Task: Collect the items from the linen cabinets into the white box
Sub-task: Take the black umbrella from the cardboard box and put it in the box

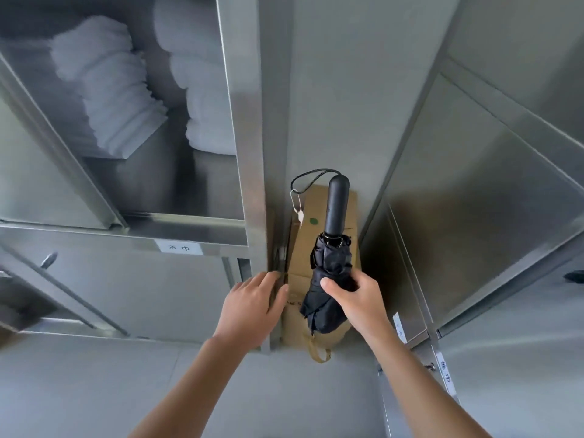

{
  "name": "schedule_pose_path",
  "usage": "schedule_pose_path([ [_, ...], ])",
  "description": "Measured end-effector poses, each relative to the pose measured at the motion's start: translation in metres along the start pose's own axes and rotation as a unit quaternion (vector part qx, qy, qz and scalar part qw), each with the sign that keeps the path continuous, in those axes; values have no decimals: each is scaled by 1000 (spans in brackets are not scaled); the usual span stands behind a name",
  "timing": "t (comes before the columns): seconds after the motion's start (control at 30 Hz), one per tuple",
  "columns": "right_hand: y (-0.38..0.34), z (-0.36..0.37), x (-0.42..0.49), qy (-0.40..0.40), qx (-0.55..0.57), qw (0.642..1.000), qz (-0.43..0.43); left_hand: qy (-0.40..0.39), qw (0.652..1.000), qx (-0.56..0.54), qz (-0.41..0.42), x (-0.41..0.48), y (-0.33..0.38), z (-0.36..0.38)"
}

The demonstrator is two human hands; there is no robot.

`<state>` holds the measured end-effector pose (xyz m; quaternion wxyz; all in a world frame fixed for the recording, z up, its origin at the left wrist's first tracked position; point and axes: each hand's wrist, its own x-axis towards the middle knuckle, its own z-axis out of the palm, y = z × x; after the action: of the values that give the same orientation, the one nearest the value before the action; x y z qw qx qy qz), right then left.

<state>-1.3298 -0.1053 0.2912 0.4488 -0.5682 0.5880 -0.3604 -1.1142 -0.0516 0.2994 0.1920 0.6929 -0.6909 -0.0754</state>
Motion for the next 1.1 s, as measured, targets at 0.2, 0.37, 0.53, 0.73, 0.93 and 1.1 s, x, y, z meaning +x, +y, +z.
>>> schedule_pose_path([
  [0.2, -7, 24, -30, -59, 32, 996, -64, 61, 996, 27, -59, -49, -8, -27],
  [0.37, -10, 44, -44, -150, 34, 983, -100, 77, 986, 39, -142, -102, -6, -37],
  [0.53, -13, 93, -80, -273, 33, 955, -108, 105, 959, 53, -258, -179, -17, -49],
  [0.73, -42, 181, -154, -436, 2, 889, -138, 158, 890, 91, -418, -293, -46, -74],
  [0.93, -68, 273, -245, -571, -30, 804, -160, 208, 823, 120, -514, -399, -66, -101],
  [1.1, -85, 326, -335, -669, -30, 722, -176, 257, 732, 146, -614, -498, -54, -130],
])
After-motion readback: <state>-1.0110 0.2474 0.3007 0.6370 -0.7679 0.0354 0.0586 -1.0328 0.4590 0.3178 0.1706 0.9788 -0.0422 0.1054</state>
